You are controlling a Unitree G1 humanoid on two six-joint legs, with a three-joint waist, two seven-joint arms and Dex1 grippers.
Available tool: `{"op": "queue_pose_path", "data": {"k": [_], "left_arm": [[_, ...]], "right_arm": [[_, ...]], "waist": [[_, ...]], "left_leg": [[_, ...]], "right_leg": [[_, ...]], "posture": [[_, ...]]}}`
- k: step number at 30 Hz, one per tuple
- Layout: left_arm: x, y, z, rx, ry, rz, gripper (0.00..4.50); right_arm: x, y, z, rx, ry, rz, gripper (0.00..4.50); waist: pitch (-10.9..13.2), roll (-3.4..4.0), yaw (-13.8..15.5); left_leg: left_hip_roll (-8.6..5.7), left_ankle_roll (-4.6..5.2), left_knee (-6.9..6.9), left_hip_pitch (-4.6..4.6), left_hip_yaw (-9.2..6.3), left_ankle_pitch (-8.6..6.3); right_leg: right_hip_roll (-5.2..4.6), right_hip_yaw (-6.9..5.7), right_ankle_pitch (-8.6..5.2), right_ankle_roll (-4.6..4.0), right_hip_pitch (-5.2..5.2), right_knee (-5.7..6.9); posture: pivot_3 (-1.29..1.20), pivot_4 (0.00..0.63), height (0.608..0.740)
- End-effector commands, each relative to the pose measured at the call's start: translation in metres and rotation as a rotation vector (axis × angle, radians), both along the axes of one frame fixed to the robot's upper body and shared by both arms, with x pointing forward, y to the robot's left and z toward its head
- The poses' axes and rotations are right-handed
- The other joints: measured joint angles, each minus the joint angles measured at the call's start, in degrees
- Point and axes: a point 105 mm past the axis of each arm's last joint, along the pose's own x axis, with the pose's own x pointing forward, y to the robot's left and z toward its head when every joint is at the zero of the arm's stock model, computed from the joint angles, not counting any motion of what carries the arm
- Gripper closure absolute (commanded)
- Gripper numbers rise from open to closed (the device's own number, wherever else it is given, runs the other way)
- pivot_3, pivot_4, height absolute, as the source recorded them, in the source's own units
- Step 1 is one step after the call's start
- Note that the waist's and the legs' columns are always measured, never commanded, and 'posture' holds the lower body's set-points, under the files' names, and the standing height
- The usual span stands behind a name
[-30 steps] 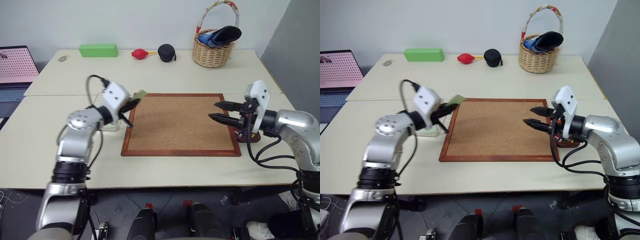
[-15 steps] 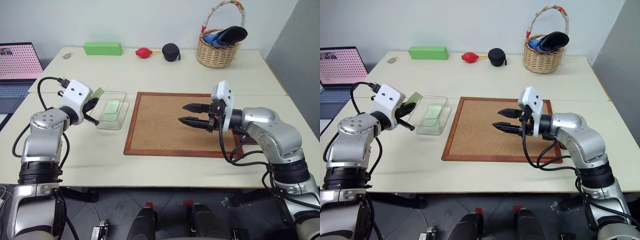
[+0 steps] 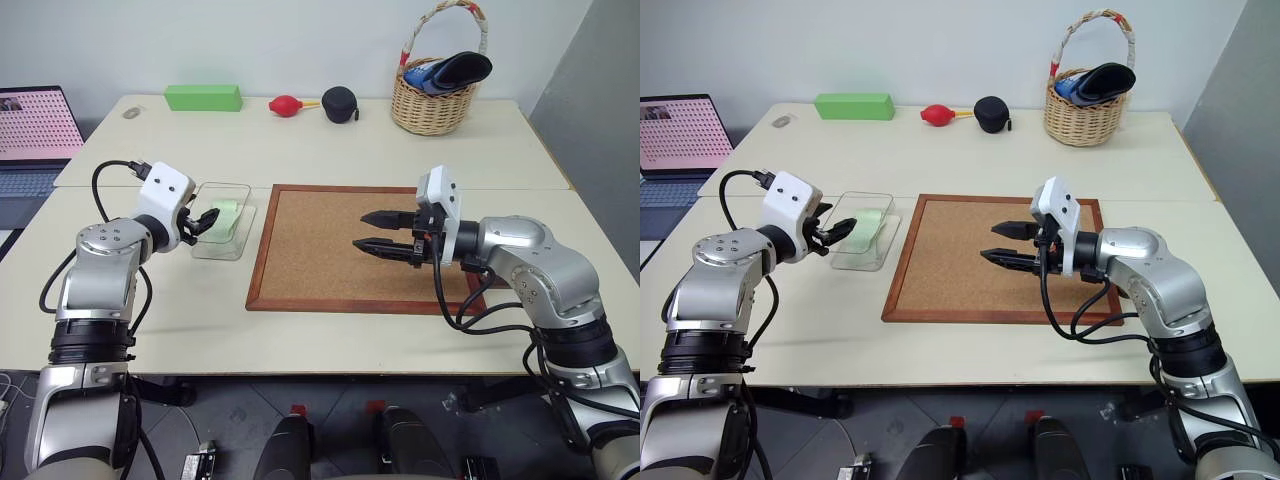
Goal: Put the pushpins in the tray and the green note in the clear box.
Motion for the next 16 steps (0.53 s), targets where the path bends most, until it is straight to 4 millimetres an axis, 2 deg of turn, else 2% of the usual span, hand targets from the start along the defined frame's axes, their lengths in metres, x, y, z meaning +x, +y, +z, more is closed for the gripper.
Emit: {"op": "queue_pose_path", "data": {"k": [1,3,5,10,16], "left_arm": [[-0.012,-0.027,0.050,-0.081,-0.193,-0.113,1.04],[-0.023,-0.051,0.060,-0.105,-0.263,-0.199,1.04],[-0.033,-0.068,0.062,-0.097,-0.308,-0.249,1.04],[-0.050,-0.096,0.021,-0.094,-0.215,-0.337,1.04],[-0.064,-0.112,-0.013,-0.157,-0.131,-0.434,1.04]], "right_arm": [[-0.001,-0.015,0.011,0.035,-0.064,-0.067,2.08],[0.000,-0.026,0.006,0.063,-0.070,-0.137,2.08],[-0.001,-0.032,0.000,0.090,-0.076,-0.196,2.08],[-0.003,-0.046,-0.024,0.130,-0.065,-0.354,2.08],[0.000,-0.066,-0.042,0.068,-0.111,-0.453,2.08]], "waist": [[0.01,-0.02,0.15],[0.00,-0.02,0.28],[0.00,-0.04,0.27],[-0.02,-0.01,-0.08],[-0.02,-0.02,-0.05]], "left_leg": [[-0.01,0.00,0.00,0.00,0.00,0.00],[-0.02,-0.01,0.01,-0.06,-0.02,0.00],[-0.06,-0.01,-0.01,-0.05,0.03,0.00],[-0.01,-0.02,-0.07,0.10,0.12,-0.01],[0.04,0.00,0.00,0.25,0.15,0.00]], "right_leg": [[-0.01,0.00,0.00,0.00,0.00,0.00],[-0.04,0.00,0.00,0.00,0.00,-0.05],[-0.09,0.04,0.01,-0.01,-0.01,-0.06],[-0.08,0.13,-0.02,-0.04,0.06,0.00],[0.03,0.11,0.00,-0.04,0.14,0.08]], "posture": [[0.00,0.150,0.740],[0.00,0.150,0.740],[0.00,0.150,0.740],[0.00,0.150,0.740],[0.00,0.150,0.740]]}}
